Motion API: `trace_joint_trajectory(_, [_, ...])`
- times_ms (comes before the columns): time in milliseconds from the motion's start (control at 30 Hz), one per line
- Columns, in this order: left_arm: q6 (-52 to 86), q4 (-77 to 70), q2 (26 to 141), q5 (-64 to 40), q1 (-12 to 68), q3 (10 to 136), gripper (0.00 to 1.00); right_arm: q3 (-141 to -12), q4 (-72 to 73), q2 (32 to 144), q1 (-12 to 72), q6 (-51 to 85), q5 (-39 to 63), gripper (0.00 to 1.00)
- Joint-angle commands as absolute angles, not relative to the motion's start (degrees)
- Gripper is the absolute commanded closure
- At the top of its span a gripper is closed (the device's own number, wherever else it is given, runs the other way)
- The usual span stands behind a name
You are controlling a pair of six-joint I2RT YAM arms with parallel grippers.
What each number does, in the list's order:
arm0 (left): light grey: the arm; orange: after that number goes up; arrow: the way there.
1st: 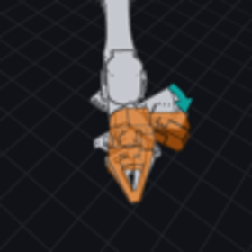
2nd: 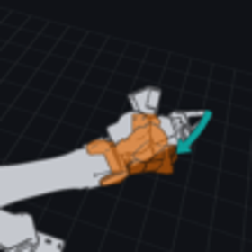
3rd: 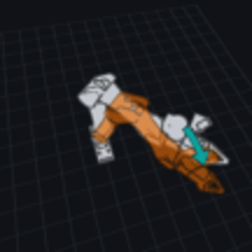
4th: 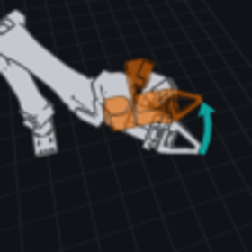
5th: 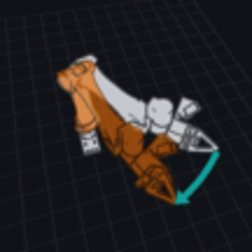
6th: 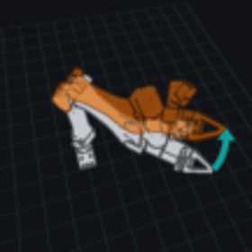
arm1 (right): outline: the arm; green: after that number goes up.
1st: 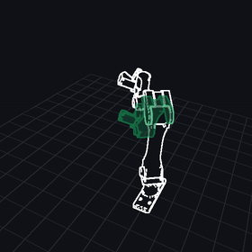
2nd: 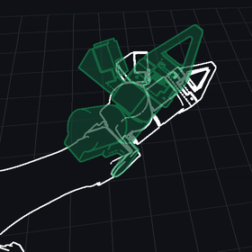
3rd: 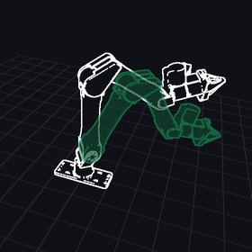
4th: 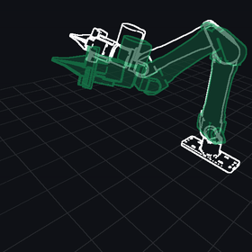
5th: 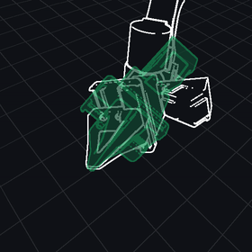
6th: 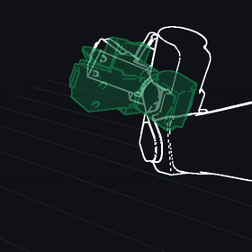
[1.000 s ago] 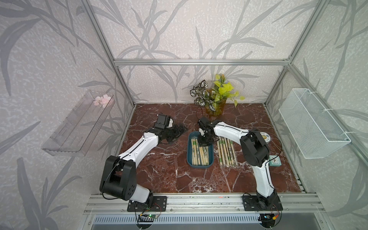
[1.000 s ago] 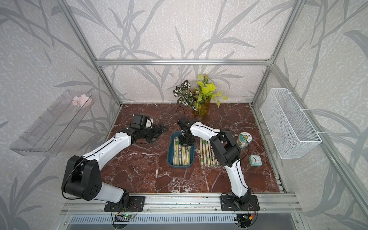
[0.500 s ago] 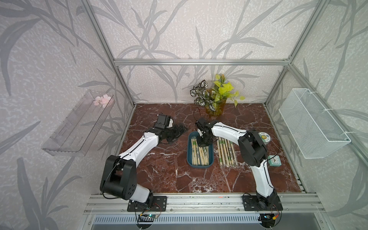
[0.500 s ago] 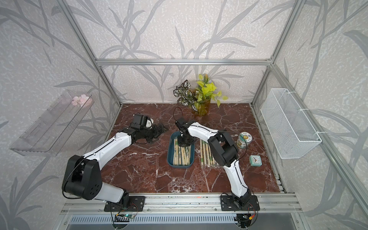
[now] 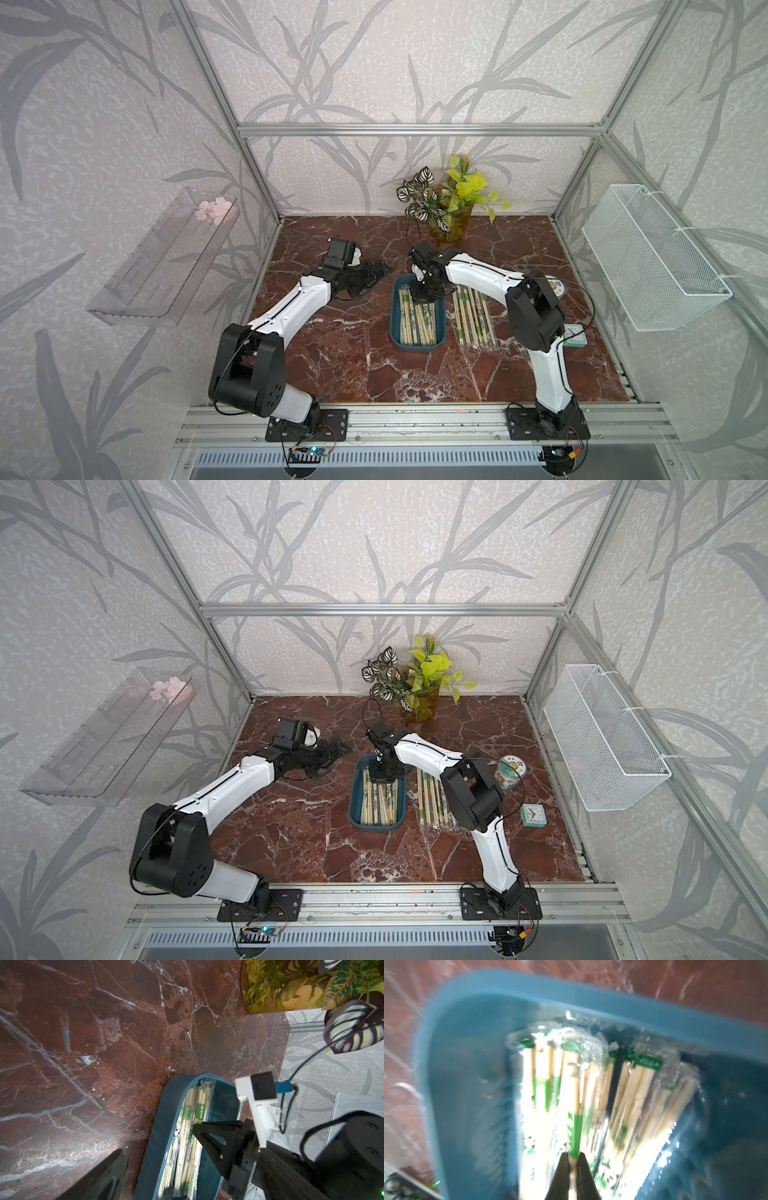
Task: Take the paired disposable chopsticks out of the storage box
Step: Pick up the paired disposable chopsticks from the storage box.
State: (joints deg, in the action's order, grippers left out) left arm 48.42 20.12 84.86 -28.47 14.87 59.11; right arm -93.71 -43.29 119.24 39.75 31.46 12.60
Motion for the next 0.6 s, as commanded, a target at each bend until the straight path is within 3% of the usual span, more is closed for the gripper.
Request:
trace_joint_trajectory(0, [47.20,20.44,84.70,-28.92,14.59,61.08,0.00,-90.91,-40.27,113.87,39.13,34.62,15.55,0.94])
trace_joint_trajectory(200, [46.69,20.67,84.29,-29.09,14.64,61.08,0.00,-85.05,-33.78,108.81,37.18,38.49,17.97,0.97])
trace_joint_trajectory(567, [46.41,21.60,84.97,-30.32,16.79,63.21,0.00,-78.87,-34.83,100.23,30.56,36.90,15.76,0.97])
